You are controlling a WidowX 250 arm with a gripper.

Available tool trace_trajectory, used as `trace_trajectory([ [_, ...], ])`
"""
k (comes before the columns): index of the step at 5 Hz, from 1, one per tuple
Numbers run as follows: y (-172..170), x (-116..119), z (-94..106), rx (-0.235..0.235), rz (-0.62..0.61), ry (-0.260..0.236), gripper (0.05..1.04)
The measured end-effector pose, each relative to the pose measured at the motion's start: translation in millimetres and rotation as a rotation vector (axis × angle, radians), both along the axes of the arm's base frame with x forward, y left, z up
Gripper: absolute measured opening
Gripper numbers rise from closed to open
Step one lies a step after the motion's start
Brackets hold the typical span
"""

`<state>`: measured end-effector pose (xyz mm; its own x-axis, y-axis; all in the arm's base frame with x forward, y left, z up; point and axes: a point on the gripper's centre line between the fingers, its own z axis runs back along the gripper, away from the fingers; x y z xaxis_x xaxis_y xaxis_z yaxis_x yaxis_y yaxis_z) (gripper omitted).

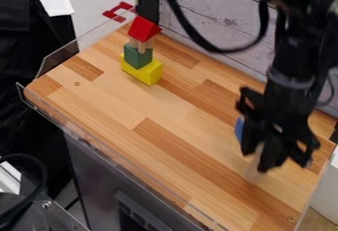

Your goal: Put the chess piece on block with hole

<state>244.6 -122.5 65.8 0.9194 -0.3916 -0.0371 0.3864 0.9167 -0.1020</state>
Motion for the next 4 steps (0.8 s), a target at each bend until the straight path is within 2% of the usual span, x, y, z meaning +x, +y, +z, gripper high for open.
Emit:
trace_trajectory([
  [1,-1.2,19.4,39.4,0.023,-0.008,-0.12,0.343],
  [2,-1.3,31.3,58.5,0.005,-0.005,-0.16,0.343],
  [3,0.6,47.2,53.7,-0.019,-0.023,-0.147,0.343],
  [4,5.8,52.2,42.2,-0.02,-0.007,-0.105,0.343],
])
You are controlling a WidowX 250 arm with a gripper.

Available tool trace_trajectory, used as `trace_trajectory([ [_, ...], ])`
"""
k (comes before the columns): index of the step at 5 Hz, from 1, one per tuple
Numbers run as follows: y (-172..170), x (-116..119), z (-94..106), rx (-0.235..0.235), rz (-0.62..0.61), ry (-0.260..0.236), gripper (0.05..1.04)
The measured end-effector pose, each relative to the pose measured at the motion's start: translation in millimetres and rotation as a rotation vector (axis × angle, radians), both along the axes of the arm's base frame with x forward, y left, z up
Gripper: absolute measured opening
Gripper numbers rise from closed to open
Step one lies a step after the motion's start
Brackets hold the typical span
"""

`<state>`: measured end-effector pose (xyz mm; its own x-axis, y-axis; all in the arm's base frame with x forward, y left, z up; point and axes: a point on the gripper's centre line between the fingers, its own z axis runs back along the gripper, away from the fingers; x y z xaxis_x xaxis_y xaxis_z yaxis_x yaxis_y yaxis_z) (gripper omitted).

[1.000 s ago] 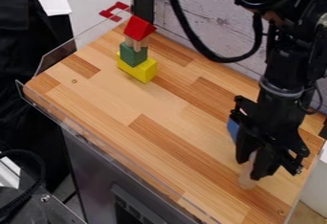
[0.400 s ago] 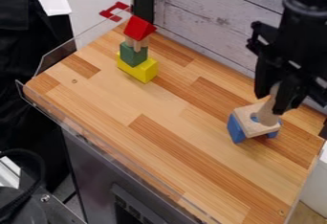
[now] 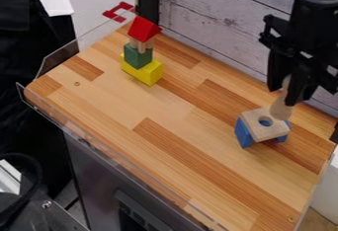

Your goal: Put the chess piece on block with hole

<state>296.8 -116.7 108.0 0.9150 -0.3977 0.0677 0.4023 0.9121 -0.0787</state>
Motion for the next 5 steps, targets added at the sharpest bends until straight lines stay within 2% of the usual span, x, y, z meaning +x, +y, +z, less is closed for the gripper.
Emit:
trace_trajectory([
  [3,10.1,8.7,-22.2,0.006,0.021,0.068,0.343],
  [4,10.1,10.4,-25.5,0.008,0.02,0.075,0.343],
  [5,9.3,13.1,-27.5,0.01,0.015,0.08,0.386],
])
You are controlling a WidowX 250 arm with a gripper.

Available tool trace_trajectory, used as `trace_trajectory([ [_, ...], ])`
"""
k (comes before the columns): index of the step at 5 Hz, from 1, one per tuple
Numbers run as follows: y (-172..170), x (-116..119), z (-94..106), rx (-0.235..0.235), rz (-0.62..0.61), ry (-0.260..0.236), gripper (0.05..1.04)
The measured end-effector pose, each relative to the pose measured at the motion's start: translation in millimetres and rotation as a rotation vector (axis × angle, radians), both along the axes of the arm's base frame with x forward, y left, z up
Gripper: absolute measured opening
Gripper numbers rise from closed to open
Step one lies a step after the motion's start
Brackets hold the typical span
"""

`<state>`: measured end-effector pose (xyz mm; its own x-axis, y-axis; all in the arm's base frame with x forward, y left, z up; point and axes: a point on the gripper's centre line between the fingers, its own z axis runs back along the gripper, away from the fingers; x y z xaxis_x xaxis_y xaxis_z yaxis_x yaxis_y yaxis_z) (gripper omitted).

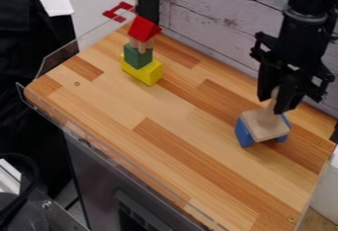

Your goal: Put the chess piece on block with hole

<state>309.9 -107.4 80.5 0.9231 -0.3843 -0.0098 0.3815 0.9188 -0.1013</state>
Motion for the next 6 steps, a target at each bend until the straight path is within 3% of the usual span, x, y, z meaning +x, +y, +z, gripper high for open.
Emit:
trace_trajectory([
  [2,1.2,0.5,0.2,0.009,0.011,-0.001,0.961],
  [3,1.6,0.0,4.0,0.006,0.027,-0.015,1.001],
  [4,4.4,-3.5,20.5,0.008,0.04,-0.044,0.999],
  [5,10.4,-15.6,45.5,0.01,0.073,-0.096,0.999],
  [6,18.4,-39.5,56.6,0.005,0.103,-0.116,0.999],
])
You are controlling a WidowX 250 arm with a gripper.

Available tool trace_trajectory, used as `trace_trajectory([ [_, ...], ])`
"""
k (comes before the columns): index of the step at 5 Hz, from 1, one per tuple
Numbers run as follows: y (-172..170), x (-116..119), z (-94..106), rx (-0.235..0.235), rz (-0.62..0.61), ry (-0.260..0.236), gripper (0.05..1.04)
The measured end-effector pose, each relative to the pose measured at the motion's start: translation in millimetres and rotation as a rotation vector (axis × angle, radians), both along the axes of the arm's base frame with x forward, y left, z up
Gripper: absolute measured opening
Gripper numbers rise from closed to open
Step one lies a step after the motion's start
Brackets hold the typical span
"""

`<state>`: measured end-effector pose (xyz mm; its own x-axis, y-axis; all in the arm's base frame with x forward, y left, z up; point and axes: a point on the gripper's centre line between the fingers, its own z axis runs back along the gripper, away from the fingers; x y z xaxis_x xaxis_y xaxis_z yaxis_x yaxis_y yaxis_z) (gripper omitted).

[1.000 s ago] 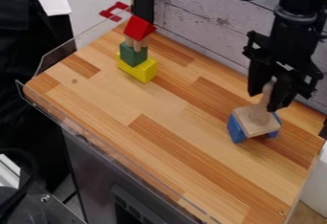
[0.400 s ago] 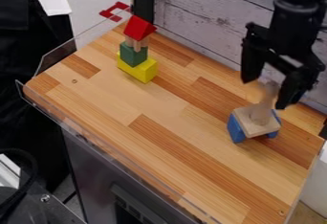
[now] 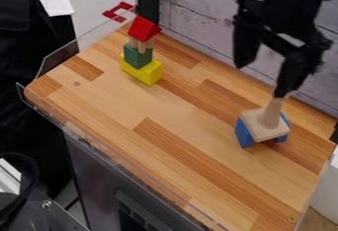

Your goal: Put the chess piece on block with hole

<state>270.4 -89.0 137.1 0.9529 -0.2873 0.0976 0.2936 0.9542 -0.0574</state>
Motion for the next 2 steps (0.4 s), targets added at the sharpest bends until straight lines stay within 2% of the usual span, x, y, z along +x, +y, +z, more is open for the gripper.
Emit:
trace_trajectory([
  [1,16.2,-25.9,-25.3,0.0,0.054,0.105,0.999],
  [2,27.7,-42.7,-48.1,0.023,0.078,0.154,0.999],
])
